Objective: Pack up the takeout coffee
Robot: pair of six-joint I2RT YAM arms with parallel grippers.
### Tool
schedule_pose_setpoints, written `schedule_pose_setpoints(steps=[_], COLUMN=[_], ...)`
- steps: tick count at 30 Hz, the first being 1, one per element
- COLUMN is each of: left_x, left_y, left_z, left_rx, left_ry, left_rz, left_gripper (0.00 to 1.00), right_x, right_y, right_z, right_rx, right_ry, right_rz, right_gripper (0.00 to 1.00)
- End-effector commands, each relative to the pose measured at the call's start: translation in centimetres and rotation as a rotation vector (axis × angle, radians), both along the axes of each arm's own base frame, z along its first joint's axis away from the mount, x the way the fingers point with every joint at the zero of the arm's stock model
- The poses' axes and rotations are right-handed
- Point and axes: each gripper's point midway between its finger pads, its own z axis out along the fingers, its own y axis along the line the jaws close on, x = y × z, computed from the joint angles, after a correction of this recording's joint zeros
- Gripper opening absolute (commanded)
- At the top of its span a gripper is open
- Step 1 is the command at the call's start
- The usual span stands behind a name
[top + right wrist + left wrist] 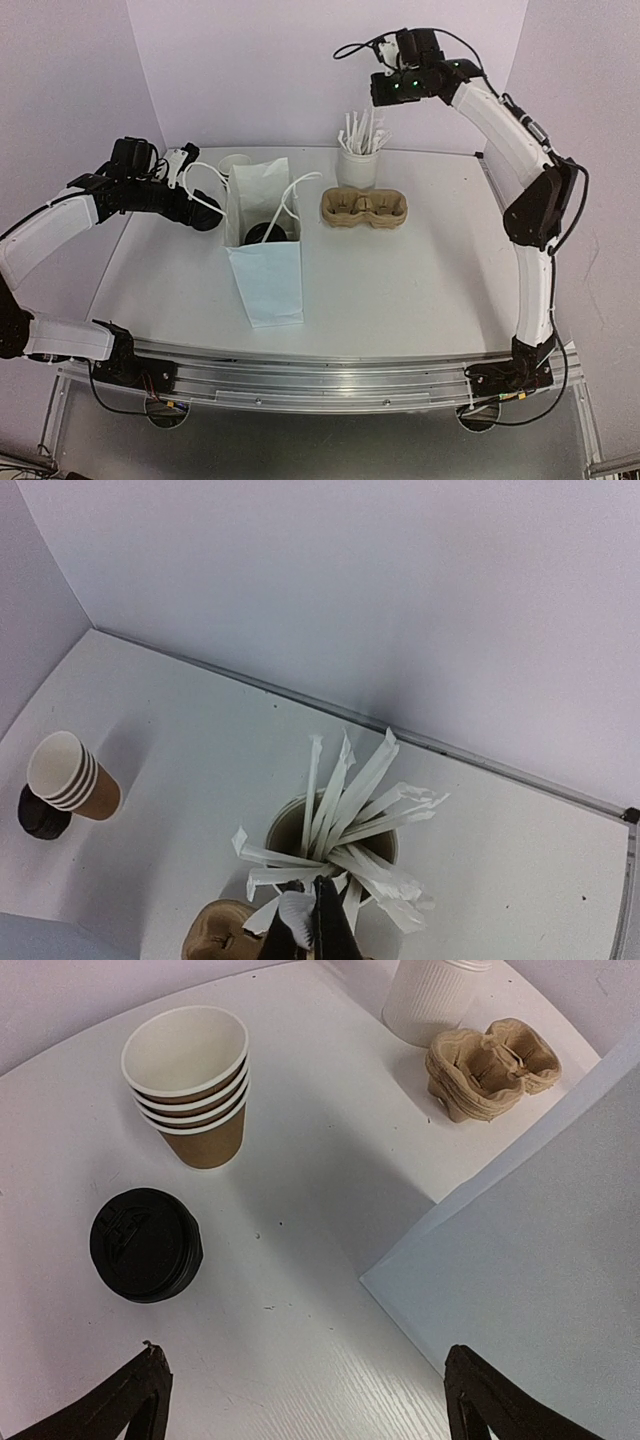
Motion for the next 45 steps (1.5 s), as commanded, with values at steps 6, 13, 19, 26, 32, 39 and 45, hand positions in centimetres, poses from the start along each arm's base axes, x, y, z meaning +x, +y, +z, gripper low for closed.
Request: schedule_pose_setpoints(steps=[6,13,19,26,32,39,45], left_x=[0.1,-0.1,-0.3,-0.4,-0.6,-0.3,-0.5], left_y=[-0.1,-0.2,-0.1,-0.1,0.0,-0.2,-0.1], left_z=[1.5,1.6,1.8,1.9,1.7,1.9,1.7], left_rx=[-0.018,-0.022,-0.019,-0.022,-0.018,-0.025,-0.022], left_ry=[-0.048,-0.044,-0.046,-0.049,-0.045,-0.050,-0.042], left_rz=[-0.013,-0.021,-0.022,-0.023,-0.022,-0.027,-0.026], left_gripper=[0.94,0.95,0.94,0.95,0.95,0.94,0.95], right_x=[-6.4,-11.6,-18.7,-21.3,-23.0,-22.3,-21.2], right_y=[-3.7,-0.1,8.0,12.0,12.4,14.9,16.3], right_z=[16.8,21.5,20.3,14.3,11.2,6.1,6.5], right_rx=[0.150,0.515,0.708,0.663,0.590,0.471,0.428], right_ry=[-0.342,-0.327,-0.041,0.158,0.286,0.391,0.315], right_rz=[0.022,0.285,0.779,0.897,0.905,0.844,0.809], right_gripper=[0.00,0.00,0.00,0.00,0.00,0.02,0.84])
